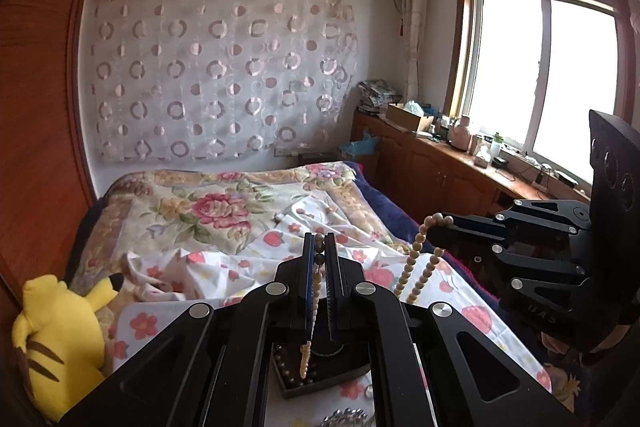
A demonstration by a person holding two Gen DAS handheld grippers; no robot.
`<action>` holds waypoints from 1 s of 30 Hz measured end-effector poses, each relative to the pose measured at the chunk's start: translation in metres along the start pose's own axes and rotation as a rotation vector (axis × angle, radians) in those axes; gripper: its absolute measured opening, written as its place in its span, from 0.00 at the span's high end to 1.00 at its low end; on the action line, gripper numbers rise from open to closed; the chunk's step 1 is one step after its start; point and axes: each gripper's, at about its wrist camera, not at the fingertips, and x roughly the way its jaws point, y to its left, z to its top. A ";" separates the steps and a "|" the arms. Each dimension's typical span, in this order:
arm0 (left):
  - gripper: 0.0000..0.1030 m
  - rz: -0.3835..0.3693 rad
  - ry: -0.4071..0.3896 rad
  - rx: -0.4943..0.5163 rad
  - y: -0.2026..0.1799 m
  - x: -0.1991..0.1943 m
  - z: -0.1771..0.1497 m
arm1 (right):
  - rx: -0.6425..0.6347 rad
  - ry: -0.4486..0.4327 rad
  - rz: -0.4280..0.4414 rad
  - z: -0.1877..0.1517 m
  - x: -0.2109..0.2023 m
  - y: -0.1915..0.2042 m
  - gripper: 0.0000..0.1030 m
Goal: Organize jewelry
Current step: 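Lower both held necklaces into the black box and open both tools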
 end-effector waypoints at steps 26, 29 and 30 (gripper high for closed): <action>0.96 0.020 0.199 -0.019 0.028 0.077 -0.104 | 0.077 0.192 0.055 -0.064 0.110 0.012 0.92; 0.90 0.015 0.202 -0.009 0.025 0.073 -0.109 | 0.083 0.213 0.068 -0.071 0.117 0.015 0.92; 0.87 0.016 0.201 -0.005 0.024 0.071 -0.111 | 0.083 0.217 0.070 -0.073 0.118 0.017 0.92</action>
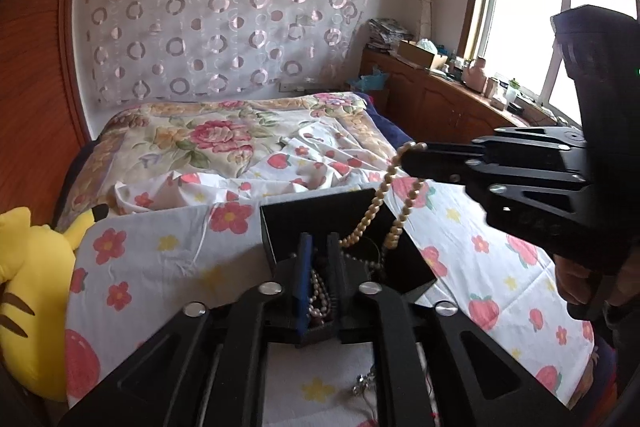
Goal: Organize jewelry
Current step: 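Lower both held necklaces into the black box and open both tools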
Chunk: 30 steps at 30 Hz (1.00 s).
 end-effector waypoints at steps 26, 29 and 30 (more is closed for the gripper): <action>0.08 0.038 0.018 0.002 0.002 -0.028 -0.096 | -0.004 0.095 0.036 -0.122 -0.044 0.003 0.62; 0.08 0.028 0.030 -0.006 0.000 -0.032 -0.107 | -0.004 0.125 0.046 -0.148 -0.044 0.004 0.62; 0.08 0.023 0.033 -0.009 -0.001 -0.034 -0.111 | -0.008 0.134 0.043 -0.154 -0.044 0.004 0.62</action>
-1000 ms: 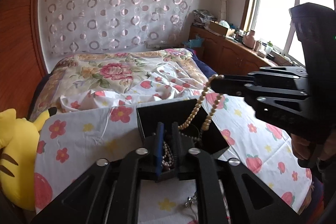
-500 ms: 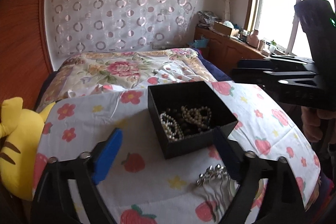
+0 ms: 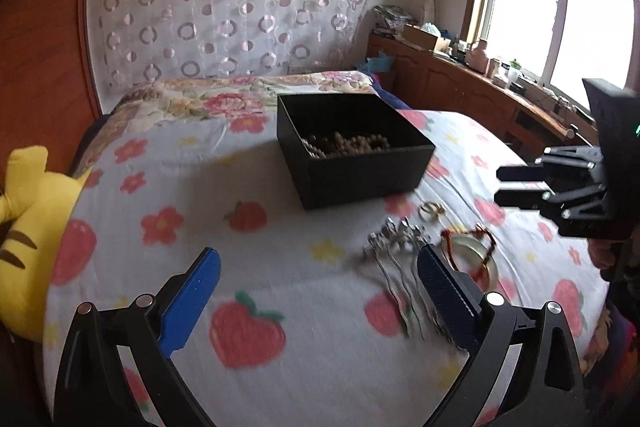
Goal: Organize jewelry
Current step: 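Lower both held necklaces into the black box and open both tools, then move the open left tool over the silver hairpins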
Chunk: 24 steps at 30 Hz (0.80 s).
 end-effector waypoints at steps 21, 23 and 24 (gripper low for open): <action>0.08 -0.043 -0.001 0.001 -0.017 -0.024 -0.015 | -0.014 0.079 0.047 -0.020 0.032 -0.003 0.72; 0.08 -0.049 0.001 -0.004 -0.017 -0.026 -0.017 | -0.017 0.077 0.057 -0.019 0.032 -0.001 0.76; 0.08 -0.050 0.001 -0.005 -0.016 -0.026 -0.017 | -0.020 0.078 0.058 -0.018 0.032 0.000 0.80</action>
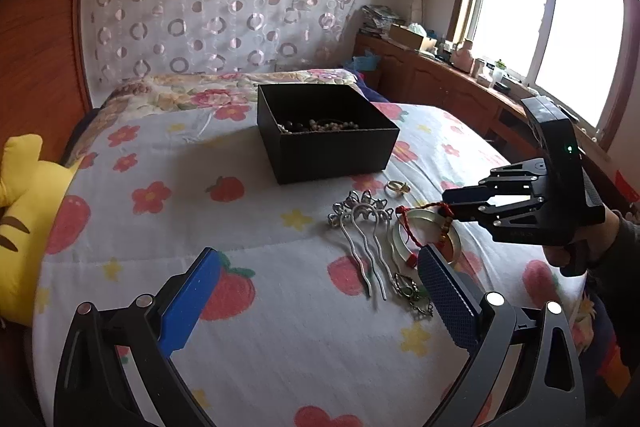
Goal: Organize jewelry
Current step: 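Move the open left tool over the silver hairpins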
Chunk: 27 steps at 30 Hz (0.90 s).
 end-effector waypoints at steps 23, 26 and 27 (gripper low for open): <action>0.28 -0.053 0.084 0.010 -0.020 0.039 0.009 | 0.072 -0.080 -0.014 -0.040 -0.041 0.006 0.84; 0.46 -0.039 0.115 0.016 -0.019 0.053 0.016 | 0.079 -0.090 -0.012 -0.047 -0.045 0.012 0.84; 0.50 -0.041 0.136 0.010 -0.017 0.059 0.018 | 0.082 -0.092 -0.009 -0.049 -0.046 0.013 0.84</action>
